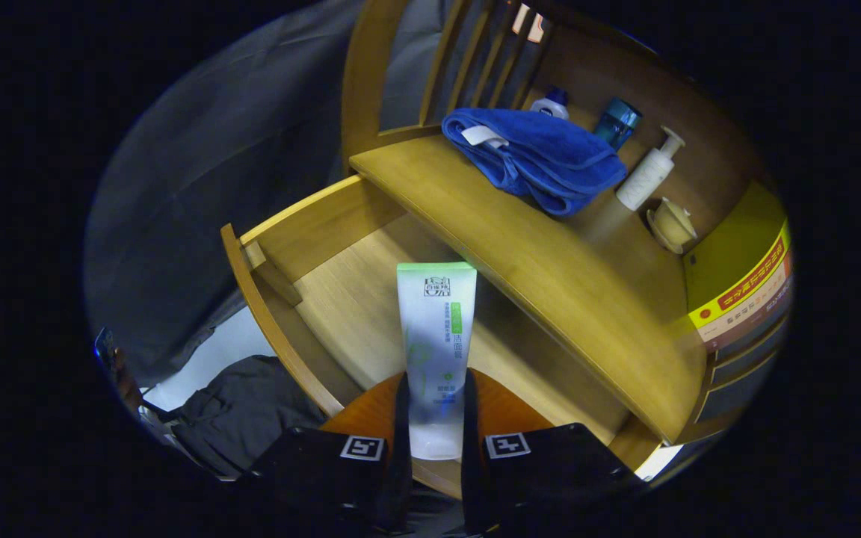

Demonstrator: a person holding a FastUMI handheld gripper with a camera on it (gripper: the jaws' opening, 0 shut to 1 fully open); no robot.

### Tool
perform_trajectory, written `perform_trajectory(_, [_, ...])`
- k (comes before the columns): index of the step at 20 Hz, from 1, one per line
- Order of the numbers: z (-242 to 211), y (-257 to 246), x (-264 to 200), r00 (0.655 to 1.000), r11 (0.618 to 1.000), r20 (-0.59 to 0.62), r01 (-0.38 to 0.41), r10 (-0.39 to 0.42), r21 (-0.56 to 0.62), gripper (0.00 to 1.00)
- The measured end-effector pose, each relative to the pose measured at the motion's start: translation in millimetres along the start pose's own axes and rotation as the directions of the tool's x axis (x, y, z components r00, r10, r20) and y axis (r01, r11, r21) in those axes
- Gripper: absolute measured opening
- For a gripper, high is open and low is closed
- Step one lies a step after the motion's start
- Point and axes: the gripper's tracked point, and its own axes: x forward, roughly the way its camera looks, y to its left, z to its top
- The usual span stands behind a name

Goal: Pull open the drawer, take out the items inside it, and place them on the countertop above the cabinet.

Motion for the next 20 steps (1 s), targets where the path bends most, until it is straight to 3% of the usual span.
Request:
perform_trajectory(11, [29,4,-28,0.985,0.997,0.161,0.045,-0.054,0.065,0.35])
perform_trajectory(16, [69,-14,-74,0.952,0.988,0.273,0.117,-0.140,0.098,0.36])
perform_trajectory(20, [81,-53,-81,0.928,0.961,0.277,0.199,-0.247,0.192,0.35])
